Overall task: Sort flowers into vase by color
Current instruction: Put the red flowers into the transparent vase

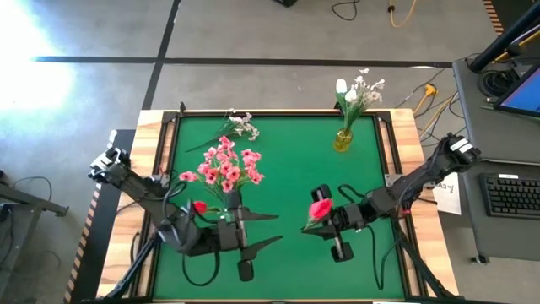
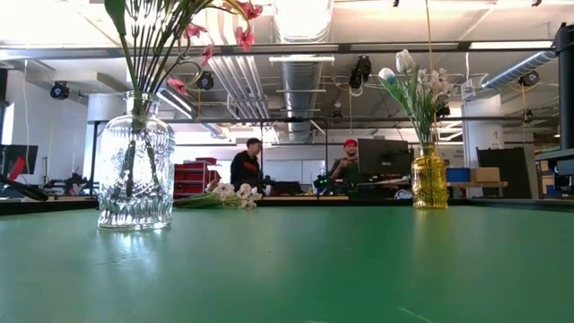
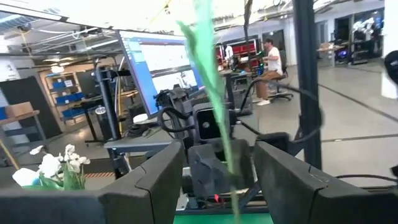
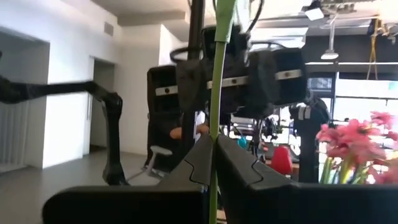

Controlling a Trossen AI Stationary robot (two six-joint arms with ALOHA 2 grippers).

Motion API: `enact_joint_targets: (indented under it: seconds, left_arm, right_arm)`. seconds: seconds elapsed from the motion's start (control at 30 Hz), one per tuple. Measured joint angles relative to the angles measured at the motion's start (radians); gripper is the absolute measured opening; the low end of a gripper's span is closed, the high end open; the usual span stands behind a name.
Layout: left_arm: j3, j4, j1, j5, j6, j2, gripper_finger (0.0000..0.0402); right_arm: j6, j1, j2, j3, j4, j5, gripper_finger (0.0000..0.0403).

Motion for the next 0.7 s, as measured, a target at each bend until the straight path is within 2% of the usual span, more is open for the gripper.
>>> enact_joint_targets:
  seconds: [0.3, 0.5, 0.7]
  left_arm:
    - [0.051, -0.002, 0.008, 0.003, 0.001, 0.05, 0.0181]
    - [0.051, -0.027, 0.009, 0.144, -0.062, 0.051, 0.0181]
    - [0.051, -0.033, 0.022, 0.15, -0.097, 0.051, 0.0181]
  right_arm:
    - [-0.05, 0.0, 0.085, 0.153, -0.152, -0.001, 0.0009]
    - [-0.072, -0.001, 0.097, 0.209, -0.219, 0.0, 0.0009]
    - [-0.089, 0.0, 0.11, 0.238, -0.261, 0.0, 0.0009]
